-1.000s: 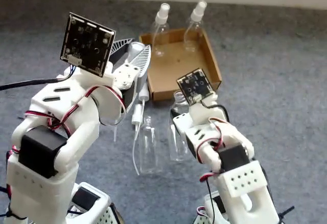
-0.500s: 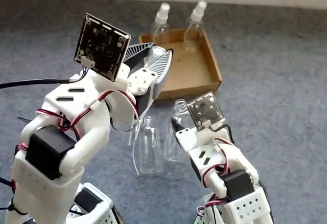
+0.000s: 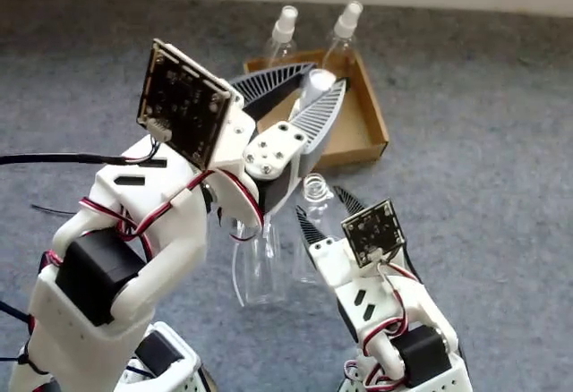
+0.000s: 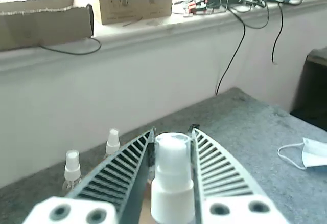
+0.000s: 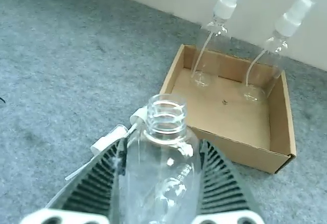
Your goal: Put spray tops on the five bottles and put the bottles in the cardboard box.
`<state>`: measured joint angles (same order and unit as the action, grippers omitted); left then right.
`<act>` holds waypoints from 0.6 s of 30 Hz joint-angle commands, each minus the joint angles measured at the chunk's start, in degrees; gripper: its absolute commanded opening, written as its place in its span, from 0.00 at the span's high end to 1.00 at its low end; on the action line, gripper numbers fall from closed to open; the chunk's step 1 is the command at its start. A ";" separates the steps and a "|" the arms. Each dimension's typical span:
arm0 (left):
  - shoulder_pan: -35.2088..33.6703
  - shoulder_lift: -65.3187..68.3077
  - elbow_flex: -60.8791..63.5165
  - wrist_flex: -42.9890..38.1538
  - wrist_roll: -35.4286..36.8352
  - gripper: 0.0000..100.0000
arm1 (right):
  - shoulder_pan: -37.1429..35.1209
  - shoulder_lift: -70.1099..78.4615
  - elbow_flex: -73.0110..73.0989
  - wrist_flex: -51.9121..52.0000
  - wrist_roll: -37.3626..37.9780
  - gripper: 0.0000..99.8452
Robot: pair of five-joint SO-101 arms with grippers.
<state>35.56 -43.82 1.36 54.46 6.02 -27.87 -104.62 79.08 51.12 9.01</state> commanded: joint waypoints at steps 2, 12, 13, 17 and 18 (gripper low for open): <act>0.66 0.40 1.98 -12.66 0.53 0.95 | -0.31 -0.66 -0.57 -1.45 -0.53 0.98; 0.48 0.57 12.18 -28.57 0.18 0.95 | -0.31 -0.75 -0.57 -1.27 -0.53 0.98; 0.48 1.27 12.79 -29.54 0.18 0.95 | -0.31 -0.75 -0.57 -1.27 -0.53 0.98; 0.40 6.20 11.91 -30.77 0.09 0.95 | -0.31 -0.75 -0.57 -1.19 -0.53 0.98; 0.40 7.60 11.30 -30.77 0.09 0.95 | -0.31 -0.75 -0.57 -1.10 -0.53 0.98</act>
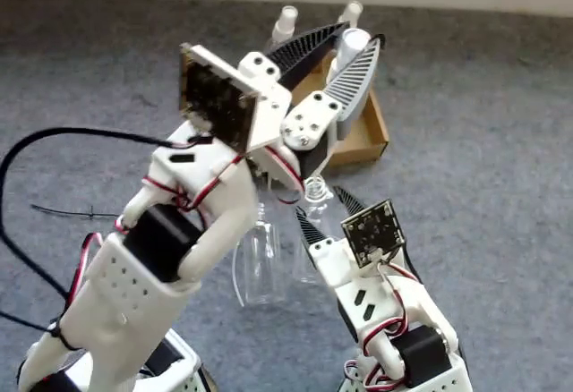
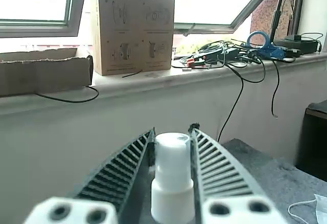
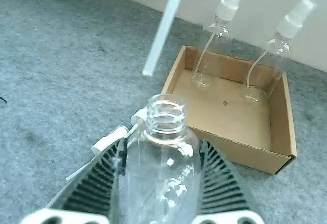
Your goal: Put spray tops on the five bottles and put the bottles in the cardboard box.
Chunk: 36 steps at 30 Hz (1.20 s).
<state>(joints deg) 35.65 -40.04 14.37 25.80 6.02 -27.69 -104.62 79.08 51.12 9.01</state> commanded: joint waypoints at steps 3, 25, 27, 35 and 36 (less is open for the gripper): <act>0.22 6.99 -3.82 -1.93 0.09 0.95 | -0.40 -0.75 -0.57 -1.10 -0.53 0.98; -2.95 10.59 -3.91 -1.85 0.53 0.95 | -0.22 -0.75 -0.48 -1.19 -0.53 0.98; -1.98 10.77 -3.91 -2.11 0.26 0.95 | -0.13 -0.75 -0.48 -1.19 -0.53 0.98; -1.54 10.51 -2.42 -1.85 0.53 0.95 | -0.04 -0.75 -0.48 -1.27 -0.53 0.98; -1.27 10.33 -1.54 -1.76 0.53 0.96 | -0.04 -0.75 -0.48 -1.27 -0.53 0.98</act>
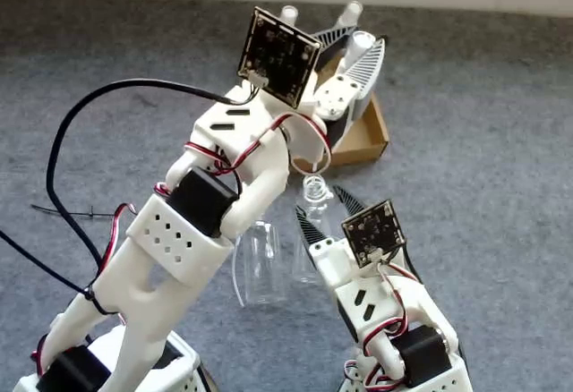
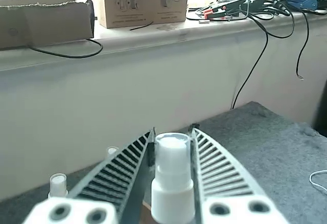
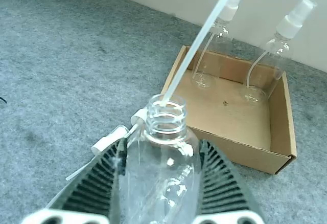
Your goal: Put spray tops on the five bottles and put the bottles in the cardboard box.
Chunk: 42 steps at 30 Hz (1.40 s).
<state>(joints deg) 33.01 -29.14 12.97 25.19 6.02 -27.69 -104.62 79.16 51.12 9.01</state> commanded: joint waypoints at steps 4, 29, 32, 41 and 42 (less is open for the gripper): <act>1.89 -0.75 4.53 -0.62 0.53 0.99 | -0.04 -0.75 -0.57 -1.36 -0.88 0.98; 1.71 -22.20 30.64 5.80 0.18 0.99 | -0.04 -0.75 -0.66 -6.29 -0.97 0.98; 1.71 -22.29 31.52 5.80 0.09 0.99 | -0.04 -0.75 -0.66 -6.29 -0.62 0.98; -2.95 -22.81 31.87 6.15 0.18 0.99 | -0.04 -0.75 -0.66 -5.93 -0.53 0.98; -3.30 -22.81 31.87 6.24 0.18 0.99 | -0.04 -0.75 -0.66 -5.93 -0.53 0.98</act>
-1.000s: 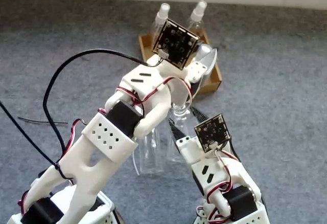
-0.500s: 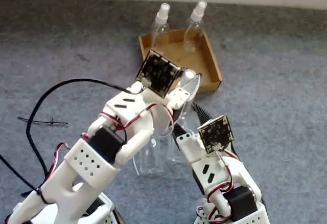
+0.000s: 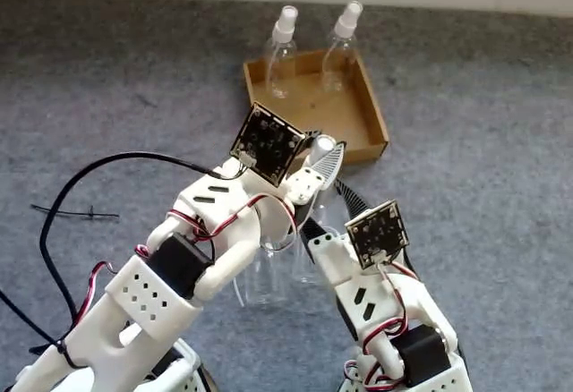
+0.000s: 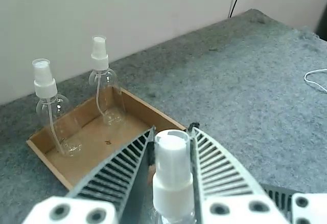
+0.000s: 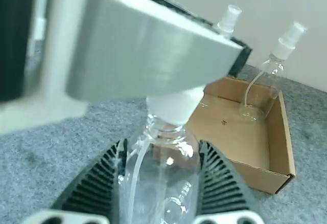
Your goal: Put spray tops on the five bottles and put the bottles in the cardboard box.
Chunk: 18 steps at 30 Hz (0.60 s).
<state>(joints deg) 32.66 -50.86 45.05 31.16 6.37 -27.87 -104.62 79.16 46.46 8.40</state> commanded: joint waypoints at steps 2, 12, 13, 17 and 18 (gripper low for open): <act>-3.03 -1.10 -0.04 0.44 -0.18 0.99 | 0.04 -0.75 -0.66 -1.27 0.09 0.98; -2.95 -1.19 2.68 1.58 -0.18 0.99 | 2.59 -0.75 0.13 -14.37 -0.35 1.00; -2.95 -1.19 2.77 1.58 -0.18 0.99 | 3.65 -0.75 0.84 -16.66 -0.35 1.00; -2.95 -1.19 3.56 1.41 -0.18 0.99 | 6.37 -0.75 4.79 -24.31 -0.44 1.00; -2.95 -1.19 3.74 1.32 -0.18 0.99 | 6.46 -0.75 5.49 -25.80 -1.41 1.00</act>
<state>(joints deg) 30.90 -52.26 47.60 31.78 6.37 -24.09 -104.35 85.41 27.74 8.57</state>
